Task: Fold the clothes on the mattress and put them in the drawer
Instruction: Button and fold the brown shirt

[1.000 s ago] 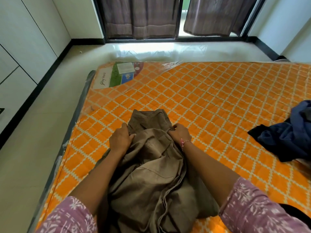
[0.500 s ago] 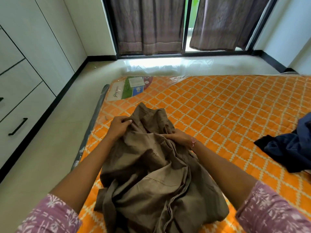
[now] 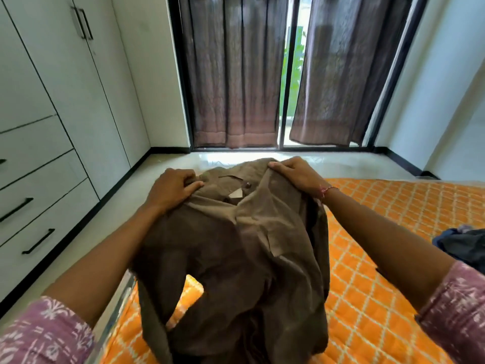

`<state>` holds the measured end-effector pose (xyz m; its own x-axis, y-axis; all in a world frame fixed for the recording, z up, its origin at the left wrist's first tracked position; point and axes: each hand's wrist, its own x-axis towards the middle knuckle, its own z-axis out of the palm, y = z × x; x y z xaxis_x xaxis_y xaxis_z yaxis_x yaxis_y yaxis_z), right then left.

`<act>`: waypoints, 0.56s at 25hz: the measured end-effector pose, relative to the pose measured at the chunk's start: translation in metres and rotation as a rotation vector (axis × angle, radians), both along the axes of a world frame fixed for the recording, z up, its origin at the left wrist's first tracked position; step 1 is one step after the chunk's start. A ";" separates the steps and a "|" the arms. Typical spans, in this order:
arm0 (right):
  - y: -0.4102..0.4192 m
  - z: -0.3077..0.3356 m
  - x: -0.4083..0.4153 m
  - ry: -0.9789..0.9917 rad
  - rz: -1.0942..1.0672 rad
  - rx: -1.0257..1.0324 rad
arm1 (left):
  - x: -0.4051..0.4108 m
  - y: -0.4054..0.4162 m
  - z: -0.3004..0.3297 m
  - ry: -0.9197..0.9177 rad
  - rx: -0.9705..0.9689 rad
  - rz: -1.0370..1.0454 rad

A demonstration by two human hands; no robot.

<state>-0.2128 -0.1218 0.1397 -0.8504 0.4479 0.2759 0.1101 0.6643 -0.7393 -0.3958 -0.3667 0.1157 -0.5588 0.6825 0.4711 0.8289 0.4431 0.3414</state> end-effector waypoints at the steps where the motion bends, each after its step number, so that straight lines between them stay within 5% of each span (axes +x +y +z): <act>1: 0.004 0.016 0.003 0.024 0.008 -0.003 | 0.003 -0.002 0.014 0.081 0.036 0.023; 3: 0.006 0.041 0.011 0.094 0.010 -0.008 | 0.012 -0.004 0.038 0.102 0.192 0.080; 6: -0.006 0.067 0.012 0.268 -0.053 -0.131 | 0.026 0.005 0.070 -0.134 0.399 0.127; 10: -0.014 0.118 0.033 0.372 0.011 -0.548 | 0.053 -0.003 0.117 -0.871 0.755 -0.129; 12: -0.007 0.131 0.052 0.124 0.159 -0.574 | 0.055 -0.018 0.128 -0.955 0.513 -0.335; 14: -0.009 0.133 0.064 -0.143 0.207 -0.421 | 0.054 -0.021 0.123 -0.589 0.151 -0.316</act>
<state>-0.1493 -0.1306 0.2726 -0.9496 0.3128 -0.0187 0.1270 0.3297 -0.9355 -0.3418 -0.3872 0.2384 -0.5361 0.8055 0.2525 0.5673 0.1223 0.8144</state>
